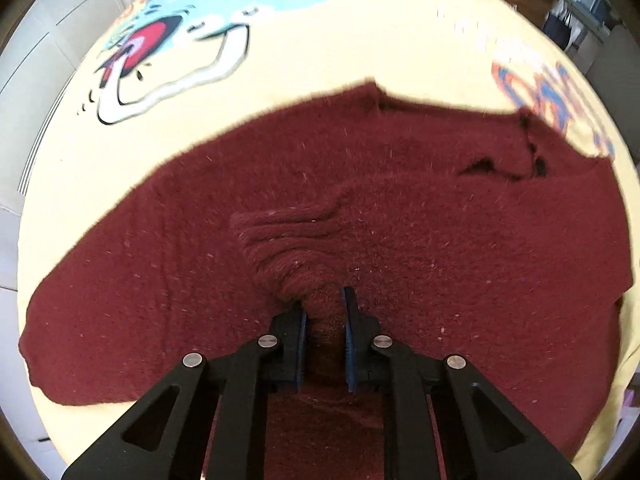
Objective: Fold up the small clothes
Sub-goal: 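Fold the held sleeve across the sweater body with the left tool, then open the left tool and release the sleeve onto the sweater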
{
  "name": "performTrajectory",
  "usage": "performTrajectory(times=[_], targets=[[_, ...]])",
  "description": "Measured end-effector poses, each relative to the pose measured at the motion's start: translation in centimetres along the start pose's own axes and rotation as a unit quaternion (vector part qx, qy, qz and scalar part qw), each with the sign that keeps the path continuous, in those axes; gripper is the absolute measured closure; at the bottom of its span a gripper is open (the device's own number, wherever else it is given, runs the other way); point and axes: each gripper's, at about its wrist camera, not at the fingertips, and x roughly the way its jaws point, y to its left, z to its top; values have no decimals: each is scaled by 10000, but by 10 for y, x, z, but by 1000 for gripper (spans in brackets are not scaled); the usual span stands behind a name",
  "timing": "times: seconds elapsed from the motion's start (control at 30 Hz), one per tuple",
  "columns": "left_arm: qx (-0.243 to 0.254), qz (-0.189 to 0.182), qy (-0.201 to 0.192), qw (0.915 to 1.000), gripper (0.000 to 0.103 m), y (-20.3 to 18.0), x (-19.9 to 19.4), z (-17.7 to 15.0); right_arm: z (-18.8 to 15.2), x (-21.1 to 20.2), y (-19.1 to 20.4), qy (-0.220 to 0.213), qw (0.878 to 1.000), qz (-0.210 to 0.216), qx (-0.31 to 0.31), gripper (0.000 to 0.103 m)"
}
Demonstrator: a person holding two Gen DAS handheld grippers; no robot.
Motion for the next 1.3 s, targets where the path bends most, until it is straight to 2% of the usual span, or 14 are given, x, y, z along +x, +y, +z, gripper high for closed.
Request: performTrajectory(times=[0.17,0.33,0.37,0.4,0.47,0.67,0.77,0.9,1.0,1.03,1.1,1.17,1.23,1.3], targets=[[-268,2,-293,9992,90,47,-53,-20,16,22,12,198,9997,103,-129,33],[-456,-107,-56,9989,90,47,-36,-32,15,64,23,731,9966,212,-316,34],[-458,-113,-4,9989,90,48,-30,-37,12,69,24,757,9964,182,-321,44],[-444,-102,29,9990,90,48,-25,-39,11,72,24,775,9961,295,-303,67],[-438,-84,49,9990,90,43,-21,-44,11,70,21,722,9964,373,-242,81],[-351,-149,-87,9992,90,41,-21,-44,7,52,11,391,9991,137,-112,86],[-232,-96,-55,9997,88,32,-18,-49,1,65,13,524,9985,15,-135,85],[-282,5,-64,9996,81,26,-13,-58,2,62,17,505,9987,40,-102,81],[-349,-27,-40,9994,74,29,-13,-54,3,46,23,281,9993,-65,-240,71],[-360,37,-12,9993,63,33,-12,-58,2,40,24,214,9992,-130,-297,68],[-333,79,51,9994,47,30,-17,-58,0,25,29,25,9988,-246,-428,44],[-342,47,-10,9994,21,31,-24,-60,1,9,34,-191,9980,-237,-557,26],[-475,-26,-106,9988,15,31,-36,-64,-2,-7,42,-405,9965,-221,-691,22],[-638,-115,-258,9976,1,34,-52,-66,-5,-24,53,-630,9941,-217,-850,15]])
